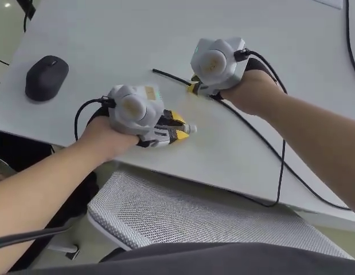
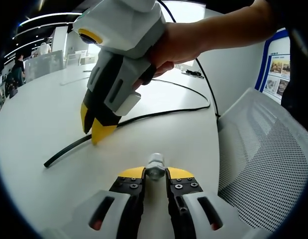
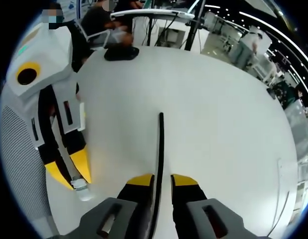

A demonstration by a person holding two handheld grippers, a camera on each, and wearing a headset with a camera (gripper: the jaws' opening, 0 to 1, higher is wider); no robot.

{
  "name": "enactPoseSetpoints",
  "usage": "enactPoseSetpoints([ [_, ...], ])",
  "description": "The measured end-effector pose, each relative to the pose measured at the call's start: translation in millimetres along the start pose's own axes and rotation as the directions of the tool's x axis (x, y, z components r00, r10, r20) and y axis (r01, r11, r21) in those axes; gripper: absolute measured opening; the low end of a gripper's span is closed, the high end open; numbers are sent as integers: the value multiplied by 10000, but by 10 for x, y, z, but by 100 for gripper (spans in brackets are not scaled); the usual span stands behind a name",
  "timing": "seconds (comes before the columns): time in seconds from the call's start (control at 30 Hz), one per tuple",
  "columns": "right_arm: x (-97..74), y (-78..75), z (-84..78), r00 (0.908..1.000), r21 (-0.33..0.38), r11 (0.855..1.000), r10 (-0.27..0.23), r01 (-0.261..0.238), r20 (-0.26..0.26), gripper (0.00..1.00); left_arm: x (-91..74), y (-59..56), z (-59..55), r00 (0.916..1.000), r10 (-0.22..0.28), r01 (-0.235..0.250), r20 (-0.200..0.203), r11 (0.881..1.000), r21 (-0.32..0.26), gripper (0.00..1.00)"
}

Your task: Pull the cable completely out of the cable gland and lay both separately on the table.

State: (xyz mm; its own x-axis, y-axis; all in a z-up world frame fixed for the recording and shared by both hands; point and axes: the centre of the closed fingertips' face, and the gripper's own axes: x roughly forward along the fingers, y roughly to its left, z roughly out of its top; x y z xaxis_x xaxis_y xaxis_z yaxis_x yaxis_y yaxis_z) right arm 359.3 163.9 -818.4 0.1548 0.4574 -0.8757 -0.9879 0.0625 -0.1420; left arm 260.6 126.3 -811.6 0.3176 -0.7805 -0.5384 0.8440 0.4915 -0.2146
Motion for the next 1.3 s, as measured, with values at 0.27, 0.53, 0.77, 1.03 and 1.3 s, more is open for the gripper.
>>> enactPoseSetpoints([
  [0.27, -242, -76, 65, 9975, 503, 9980, -414, 385, 578, 16, -9, 24, 42, 9998, 200, -200, 96, 9998, 10, 22],
  [0.53, -665, -151, 115, 9826, 1926, 9798, -862, 538, 1645, 25, -78, 70, 140, 9981, 554, -552, 272, 9984, -95, 26],
  [0.77, -977, -202, -3, 9675, 2842, 9566, -1292, 639, 2174, 32, -154, 40, 242, 9958, 790, -775, 473, 9965, -322, 33],
  [1.03, -1376, -144, -141, 9423, 3753, 9256, -1679, 497, 2895, 40, -267, -77, 402, 9935, 923, -883, 666, 9942, -612, 38],
  [1.3, -1714, -25, -297, 9147, 4510, 8921, -2039, 269, 3488, 46, -442, -128, 606, 9854, 1341, -1227, 1048, 9865, -1083, 46],
])
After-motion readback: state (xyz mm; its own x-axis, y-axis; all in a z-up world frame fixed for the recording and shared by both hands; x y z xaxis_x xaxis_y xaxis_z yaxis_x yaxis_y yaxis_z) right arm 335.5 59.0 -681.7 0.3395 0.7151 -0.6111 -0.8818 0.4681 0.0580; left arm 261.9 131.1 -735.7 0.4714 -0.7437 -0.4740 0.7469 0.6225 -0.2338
